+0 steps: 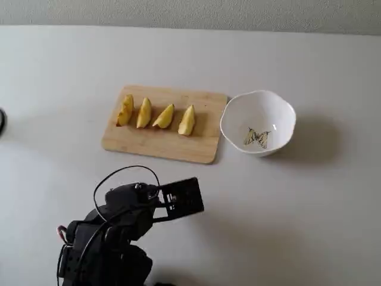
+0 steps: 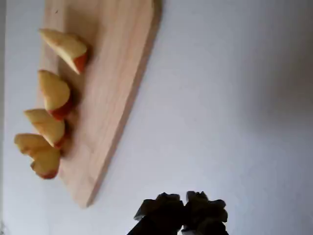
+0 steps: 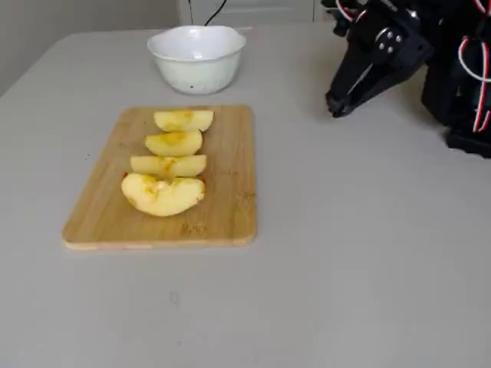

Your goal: Pick up the rightmost apple slice from the cutting board and place it into the bowl

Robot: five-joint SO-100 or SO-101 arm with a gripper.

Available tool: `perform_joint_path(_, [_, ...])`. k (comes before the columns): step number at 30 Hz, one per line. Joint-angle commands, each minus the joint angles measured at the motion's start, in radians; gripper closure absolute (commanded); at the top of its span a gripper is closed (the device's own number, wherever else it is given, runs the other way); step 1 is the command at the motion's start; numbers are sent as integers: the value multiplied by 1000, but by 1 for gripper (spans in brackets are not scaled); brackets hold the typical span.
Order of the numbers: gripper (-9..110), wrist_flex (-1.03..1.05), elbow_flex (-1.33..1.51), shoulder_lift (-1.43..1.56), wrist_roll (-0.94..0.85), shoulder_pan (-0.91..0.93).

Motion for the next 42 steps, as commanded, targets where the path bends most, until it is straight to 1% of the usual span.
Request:
perform_joint_path(1, [101, 49, -52, 9, -333, -2])
perform_joint_path(4, [101, 83, -133, 9, -488, -14])
perform_joint_path(6, [101, 46, -186, 2, -592, -9])
perform_joint_path(8, [93, -11, -270, -106, -673, -6])
perform_joint_path(9, [88, -34, -337, -221, -704, -2])
perform_joint_path(13, [84, -94, -661, -678, -764, 26])
perform_joint_path(16, [83, -84, -913, -966, -787, 34])
perform_joint_path(19, [81, -72, -1124, -1190, -787, 40])
perform_joint_path(24, [79, -72, -1371, -1479, -788, 60])
perform_joint_path(26, [78, -80, -1437, -1575, -788, 75])
perform_joint_path(28, [75, -94, -1479, -1651, -788, 89])
perform_joint_path(33, [72, -156, -1508, -1776, -810, 121])
perform_joint_path(38, [71, -218, -1509, -1859, -833, 153])
perform_joint_path(42, [71, -221, -1559, -1936, -841, 170])
